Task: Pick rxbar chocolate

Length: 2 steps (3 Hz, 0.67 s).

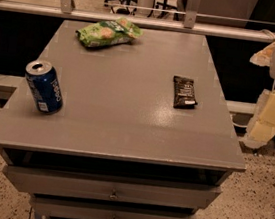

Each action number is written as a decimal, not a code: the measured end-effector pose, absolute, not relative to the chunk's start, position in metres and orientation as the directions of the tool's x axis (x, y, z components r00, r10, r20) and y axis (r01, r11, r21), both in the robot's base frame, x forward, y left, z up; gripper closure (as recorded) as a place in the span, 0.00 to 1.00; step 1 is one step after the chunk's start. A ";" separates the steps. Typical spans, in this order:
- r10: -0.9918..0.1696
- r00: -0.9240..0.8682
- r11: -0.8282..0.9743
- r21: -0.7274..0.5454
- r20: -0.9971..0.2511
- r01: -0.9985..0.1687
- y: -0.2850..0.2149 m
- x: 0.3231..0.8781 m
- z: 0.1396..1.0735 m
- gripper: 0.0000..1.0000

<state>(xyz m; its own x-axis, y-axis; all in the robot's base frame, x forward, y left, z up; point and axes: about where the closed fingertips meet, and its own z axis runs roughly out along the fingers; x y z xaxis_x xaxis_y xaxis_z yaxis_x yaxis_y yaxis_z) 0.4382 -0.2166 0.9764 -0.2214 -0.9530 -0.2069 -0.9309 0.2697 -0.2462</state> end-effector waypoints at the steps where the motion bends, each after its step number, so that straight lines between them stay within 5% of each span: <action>1: -0.953 -0.221 0.270 -0.246 -0.207 -0.931 -0.217 0.438 0.976 0.00; 2: -0.944 -0.240 0.293 -0.240 -0.226 -0.926 -0.209 0.458 0.964 0.00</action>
Offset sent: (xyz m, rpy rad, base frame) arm 0.0540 0.0193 -0.0391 0.0557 0.0217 -0.0556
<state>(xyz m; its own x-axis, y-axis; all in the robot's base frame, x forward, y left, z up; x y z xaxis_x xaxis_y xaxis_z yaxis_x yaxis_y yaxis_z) 0.4582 -0.2089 0.9636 -0.2404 -0.9439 -0.2262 -0.9256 0.2932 -0.2396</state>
